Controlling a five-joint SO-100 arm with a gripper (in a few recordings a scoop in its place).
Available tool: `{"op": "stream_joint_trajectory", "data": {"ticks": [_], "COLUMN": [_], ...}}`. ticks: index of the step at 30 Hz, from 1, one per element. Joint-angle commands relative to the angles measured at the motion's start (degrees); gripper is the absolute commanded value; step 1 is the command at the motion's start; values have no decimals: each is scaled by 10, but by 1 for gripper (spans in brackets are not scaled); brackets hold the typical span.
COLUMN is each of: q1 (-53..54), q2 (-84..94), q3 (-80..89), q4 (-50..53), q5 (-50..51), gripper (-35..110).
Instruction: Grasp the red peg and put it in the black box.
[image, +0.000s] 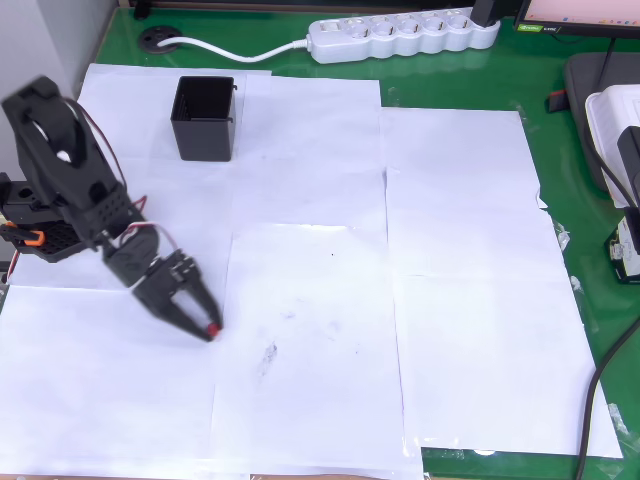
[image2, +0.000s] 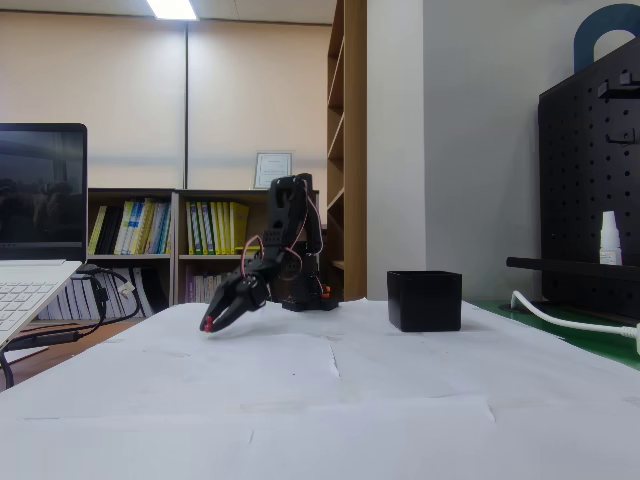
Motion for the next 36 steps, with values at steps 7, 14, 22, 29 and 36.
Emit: {"op": "stream_joint_trajectory", "data": {"ticks": [7,14,22,29,36], "q1": [-172,-373,-590,-712,-743], "q2": [-220,-243,-229,-222,-157], "q3": [373,424,432,421,401], "q4": [428,581,738,855,835], "q5": [69,102,171,265,291], "gripper": [0,0,0,0,1]}}
